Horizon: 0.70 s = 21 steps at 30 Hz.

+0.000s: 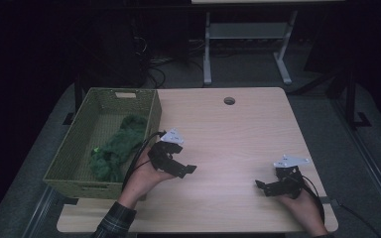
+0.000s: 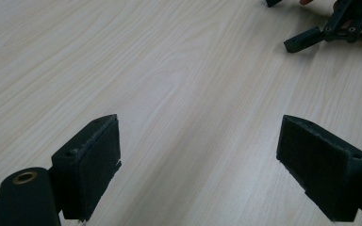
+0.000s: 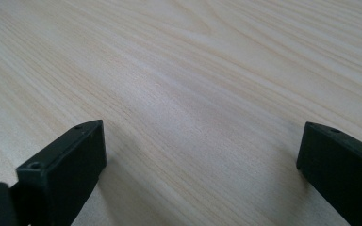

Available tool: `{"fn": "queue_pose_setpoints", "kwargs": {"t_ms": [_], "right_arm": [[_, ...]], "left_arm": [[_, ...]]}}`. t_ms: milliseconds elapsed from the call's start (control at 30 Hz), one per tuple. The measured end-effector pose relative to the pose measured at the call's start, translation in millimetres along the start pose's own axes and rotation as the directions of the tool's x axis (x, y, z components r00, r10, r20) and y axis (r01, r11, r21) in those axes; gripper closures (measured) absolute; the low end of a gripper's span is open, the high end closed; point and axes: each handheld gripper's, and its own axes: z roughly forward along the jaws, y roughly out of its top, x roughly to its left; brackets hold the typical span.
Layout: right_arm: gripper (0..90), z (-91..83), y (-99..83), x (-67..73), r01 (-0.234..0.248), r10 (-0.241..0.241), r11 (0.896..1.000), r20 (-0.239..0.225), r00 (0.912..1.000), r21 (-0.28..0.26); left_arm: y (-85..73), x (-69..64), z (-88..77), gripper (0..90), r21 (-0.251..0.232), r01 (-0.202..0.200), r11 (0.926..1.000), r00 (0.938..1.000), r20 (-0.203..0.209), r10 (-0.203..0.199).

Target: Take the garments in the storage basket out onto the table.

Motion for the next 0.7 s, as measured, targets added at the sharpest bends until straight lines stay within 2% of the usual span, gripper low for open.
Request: {"fn": "queue_pose_setpoints", "kwargs": {"t_ms": [267,700], "right_arm": [[1.7,0.0,0.0,0.0,0.0,0.0,1.0,0.0,1.0,0.0],[1.7,0.0,0.0,0.0,0.0,0.0,1.0,0.0,1.0,0.0]], "left_arm": [[6.5,4.7,-9.2,13.8,0.004,-0.006,1.0,0.9999,0.014,0.006],[16.1,18.0,-28.0,14.2,0.006,-0.011,0.9999,0.9999,0.006,0.011]]}}
